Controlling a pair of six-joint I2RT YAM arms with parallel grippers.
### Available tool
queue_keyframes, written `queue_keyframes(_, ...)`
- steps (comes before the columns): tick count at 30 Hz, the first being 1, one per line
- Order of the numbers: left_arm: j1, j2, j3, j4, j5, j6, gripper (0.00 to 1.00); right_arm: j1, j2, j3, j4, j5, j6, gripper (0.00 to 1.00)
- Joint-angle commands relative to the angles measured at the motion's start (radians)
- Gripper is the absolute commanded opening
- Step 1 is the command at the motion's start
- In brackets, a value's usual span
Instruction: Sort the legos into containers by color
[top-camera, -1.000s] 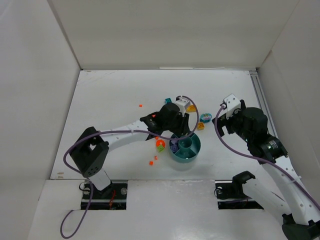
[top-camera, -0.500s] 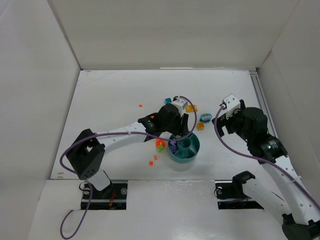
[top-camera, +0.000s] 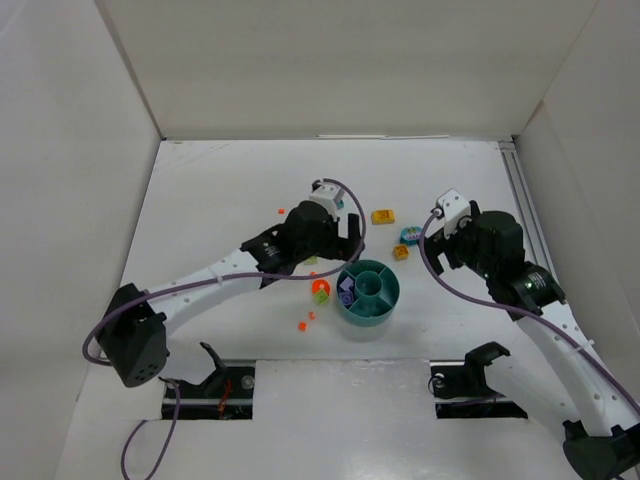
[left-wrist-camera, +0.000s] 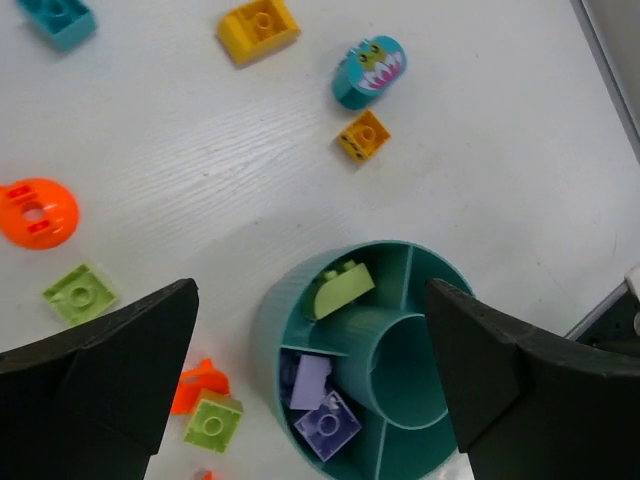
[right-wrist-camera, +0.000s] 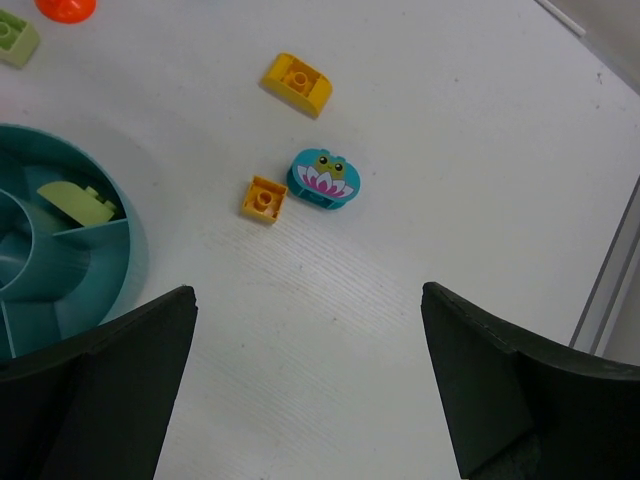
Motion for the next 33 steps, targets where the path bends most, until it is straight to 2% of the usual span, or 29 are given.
queue_keyframes(1,0.113,-0.073,-0.057,-0.043,-0.042,-0.093,0.94,-0.007,-0.006,-0.001,0.024,-0.023,-0.007,0.98)
queue_keyframes(4,0.160,-0.084,-0.111,-0.043,-0.042,-0.162,0.90,-0.007,-0.006,-0.010,0.033,-0.012,-0.007,0.97)
queue_keyframes(7,0.160,-0.018,-0.111,-0.063,-0.079,-0.185,0.89,-0.007,-0.006,-0.011,0.033,0.057,0.025,0.97)
queue_keyframes(14,0.160,0.195,-0.017,-0.117,-0.136,-0.219,0.83,-0.007,0.012,-0.011,0.015,0.126,0.039,0.97)
queue_keyframes(20,0.169,0.284,0.047,-0.209,-0.267,-0.308,0.80,-0.007,0.012,-0.011,0.006,0.135,0.048,0.97)
queue_keyframes(25,0.178,0.335,0.047,-0.188,-0.268,-0.328,0.79,-0.007,0.022,-0.011,0.006,0.145,0.048,0.97)
queue_keyframes(33,0.178,0.361,0.057,-0.169,-0.223,-0.317,0.49,-0.007,0.022,-0.001,-0.004,0.165,0.057,0.97)
